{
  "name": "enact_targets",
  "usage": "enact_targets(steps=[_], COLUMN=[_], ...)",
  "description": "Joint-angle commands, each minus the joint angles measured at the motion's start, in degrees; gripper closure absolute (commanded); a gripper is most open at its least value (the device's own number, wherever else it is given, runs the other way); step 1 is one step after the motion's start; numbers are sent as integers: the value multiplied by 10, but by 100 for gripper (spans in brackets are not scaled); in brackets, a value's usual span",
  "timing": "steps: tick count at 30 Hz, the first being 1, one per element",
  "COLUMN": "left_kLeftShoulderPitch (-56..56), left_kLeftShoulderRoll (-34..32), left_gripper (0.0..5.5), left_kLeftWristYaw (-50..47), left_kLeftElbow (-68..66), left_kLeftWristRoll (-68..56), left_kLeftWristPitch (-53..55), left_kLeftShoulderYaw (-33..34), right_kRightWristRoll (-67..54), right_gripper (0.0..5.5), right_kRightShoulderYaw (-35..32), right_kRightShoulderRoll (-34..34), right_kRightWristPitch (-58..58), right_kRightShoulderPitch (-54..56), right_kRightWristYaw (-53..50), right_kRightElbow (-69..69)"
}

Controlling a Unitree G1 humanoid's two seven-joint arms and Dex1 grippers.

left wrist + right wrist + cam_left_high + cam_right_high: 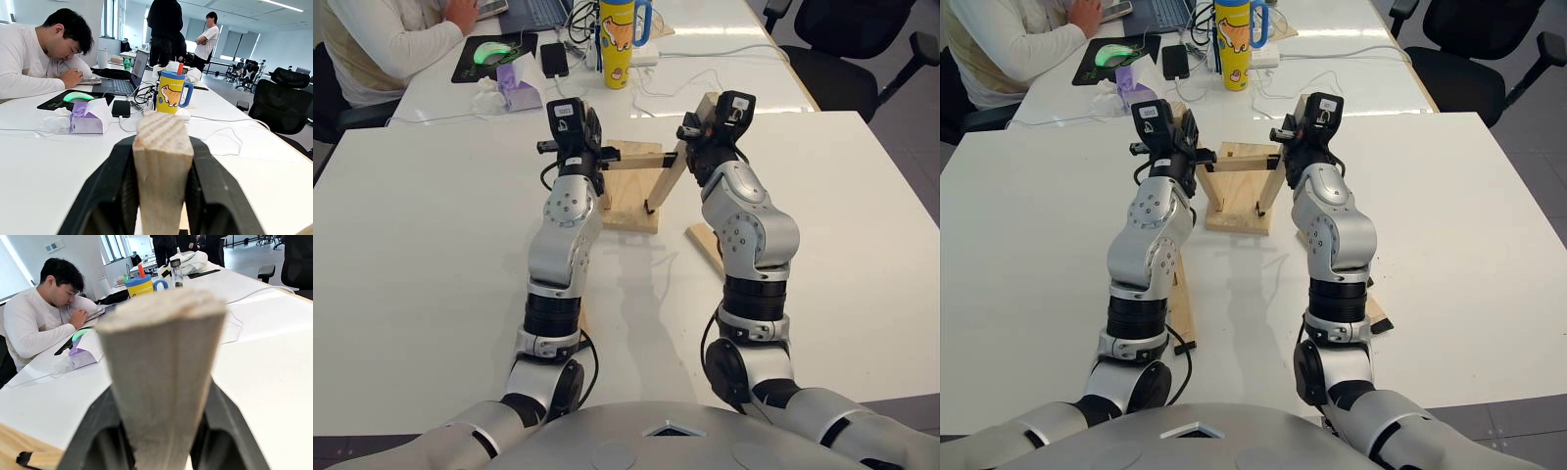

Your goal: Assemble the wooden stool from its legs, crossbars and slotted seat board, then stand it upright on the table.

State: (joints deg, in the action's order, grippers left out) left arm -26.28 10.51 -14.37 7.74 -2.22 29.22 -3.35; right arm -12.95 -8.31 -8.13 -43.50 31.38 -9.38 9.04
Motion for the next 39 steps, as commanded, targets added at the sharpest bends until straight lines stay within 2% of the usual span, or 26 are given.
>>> enact_targets(steps=[1, 15, 22, 29, 39], left_kLeftShoulderPitch=[6, 18, 19, 23, 36], left_kLeftShoulderRoll=[20, 21, 26, 22, 15], left_gripper=[445, 445, 445, 445, 445], left_kLeftWristYaw=[25, 31, 33, 35, 33], left_kLeftElbow=[8, 15, 35, 54, 68], left_kLeftWristRoll=[-16, -20, -36, -41, -43], left_kLeftWristPitch=[-7, -6, 12, 31, 51], left_kLeftShoulderYaw=[-14, -5, -4, -6, -12], right_kRightWristRoll=[-17, 27, 31, 32, 22], right_gripper=[448, 448, 448, 448, 448], right_kRightShoulderYaw=[-2, 49, 35, 14, 33], right_kRightShoulderRoll=[-25, -5, -21, -36, -42], right_kRightWristPitch=[7, 96, 149, 155, 147], right_kRightShoulderPitch=[-6, -37, -47, -60, -81], right_kRightWristYaw=[-3, 8, -12, -67, -81], right_kRightElbow=[-9, -52, -99, -98, -77])
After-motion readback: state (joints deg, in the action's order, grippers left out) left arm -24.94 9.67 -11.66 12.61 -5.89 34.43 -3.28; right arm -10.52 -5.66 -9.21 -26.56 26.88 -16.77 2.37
